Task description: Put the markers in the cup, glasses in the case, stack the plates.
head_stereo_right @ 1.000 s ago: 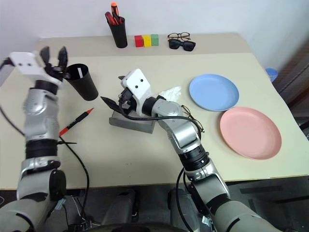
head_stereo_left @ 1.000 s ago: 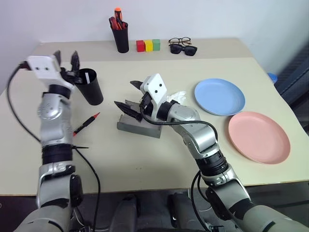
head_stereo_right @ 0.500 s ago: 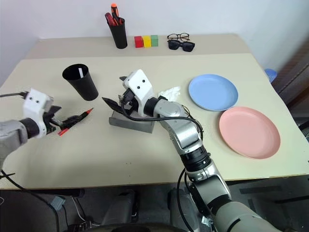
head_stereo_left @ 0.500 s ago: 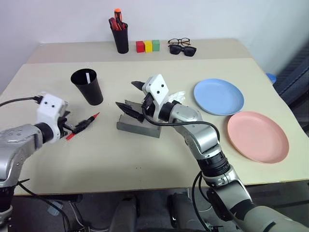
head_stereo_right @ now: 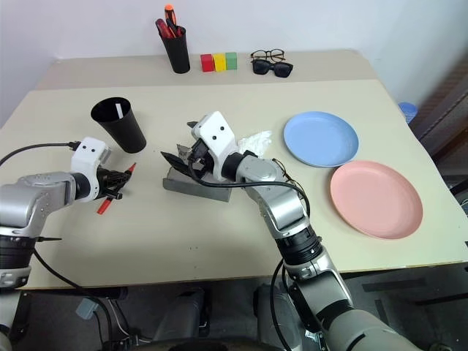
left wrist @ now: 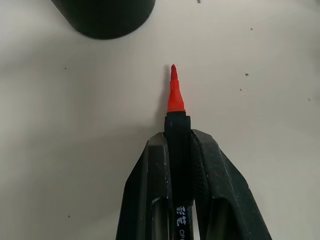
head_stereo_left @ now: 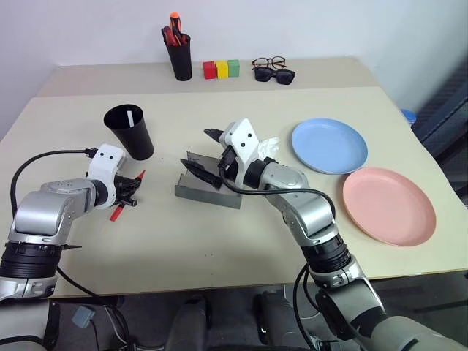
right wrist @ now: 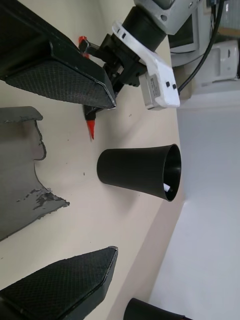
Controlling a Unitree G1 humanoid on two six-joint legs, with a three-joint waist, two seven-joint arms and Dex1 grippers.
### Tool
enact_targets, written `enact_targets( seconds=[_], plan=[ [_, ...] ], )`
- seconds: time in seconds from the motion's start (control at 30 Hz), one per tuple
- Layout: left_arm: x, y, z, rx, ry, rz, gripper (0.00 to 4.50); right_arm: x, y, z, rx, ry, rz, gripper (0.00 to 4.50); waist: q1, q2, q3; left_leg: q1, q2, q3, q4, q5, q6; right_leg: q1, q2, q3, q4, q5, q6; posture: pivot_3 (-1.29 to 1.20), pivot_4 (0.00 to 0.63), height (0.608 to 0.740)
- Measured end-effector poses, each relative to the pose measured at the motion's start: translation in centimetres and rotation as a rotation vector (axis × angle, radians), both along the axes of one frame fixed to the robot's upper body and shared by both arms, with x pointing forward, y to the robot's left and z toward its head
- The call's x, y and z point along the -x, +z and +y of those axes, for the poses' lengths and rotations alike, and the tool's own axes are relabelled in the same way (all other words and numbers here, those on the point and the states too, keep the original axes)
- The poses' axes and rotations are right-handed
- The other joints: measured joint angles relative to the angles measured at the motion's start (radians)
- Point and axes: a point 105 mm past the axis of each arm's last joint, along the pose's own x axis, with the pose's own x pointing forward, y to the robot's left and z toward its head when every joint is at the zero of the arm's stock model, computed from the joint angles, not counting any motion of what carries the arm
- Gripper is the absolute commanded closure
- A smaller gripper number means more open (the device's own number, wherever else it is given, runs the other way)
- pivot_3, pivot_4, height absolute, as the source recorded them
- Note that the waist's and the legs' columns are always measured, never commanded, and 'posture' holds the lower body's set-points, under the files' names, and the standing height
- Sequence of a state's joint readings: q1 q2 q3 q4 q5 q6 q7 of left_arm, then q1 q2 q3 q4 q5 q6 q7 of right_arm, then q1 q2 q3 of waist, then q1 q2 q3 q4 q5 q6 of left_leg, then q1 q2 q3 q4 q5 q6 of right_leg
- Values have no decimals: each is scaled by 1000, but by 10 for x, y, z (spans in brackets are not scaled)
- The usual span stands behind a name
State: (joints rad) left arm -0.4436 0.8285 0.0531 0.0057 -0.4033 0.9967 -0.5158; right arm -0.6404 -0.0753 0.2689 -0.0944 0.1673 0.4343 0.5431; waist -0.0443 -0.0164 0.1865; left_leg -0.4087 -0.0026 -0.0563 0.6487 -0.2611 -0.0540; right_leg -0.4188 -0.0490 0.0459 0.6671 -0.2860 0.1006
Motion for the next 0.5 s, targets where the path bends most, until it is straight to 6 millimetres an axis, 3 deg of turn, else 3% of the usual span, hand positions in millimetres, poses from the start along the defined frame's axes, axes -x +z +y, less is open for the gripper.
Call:
enact_targets(
  seconds=[0.13,0.27,0.43,0.5],
  plan=[
    [2,12,-12,35,-108,-111,4485,1,2,-1,0,-1,-9,0,1,0,0,0,0,0,0,0,0,0,-1,0,0,0,0,0,150,740],
    [8,73,-49,119,-315,-453,4485,2,1,-2,4,0,-7,0,5,0,0,-1,1,0,0,0,-1,0,-2,0,-1,0,0,0,150,740],
    [-2,133,-59,279,-277,-728,4485,2,1,-1,3,9,-7,0,8,-1,0,-1,0,-1,2,0,0,1,-1,-1,0,0,0,0,150,740],
    [-13,159,-52,269,-193,-864,4485,4,2,2,3,23,-11,0,6,-1,0,-1,-1,0,2,0,0,1,-1,-1,0,0,0,0,150,740]
  ],
)
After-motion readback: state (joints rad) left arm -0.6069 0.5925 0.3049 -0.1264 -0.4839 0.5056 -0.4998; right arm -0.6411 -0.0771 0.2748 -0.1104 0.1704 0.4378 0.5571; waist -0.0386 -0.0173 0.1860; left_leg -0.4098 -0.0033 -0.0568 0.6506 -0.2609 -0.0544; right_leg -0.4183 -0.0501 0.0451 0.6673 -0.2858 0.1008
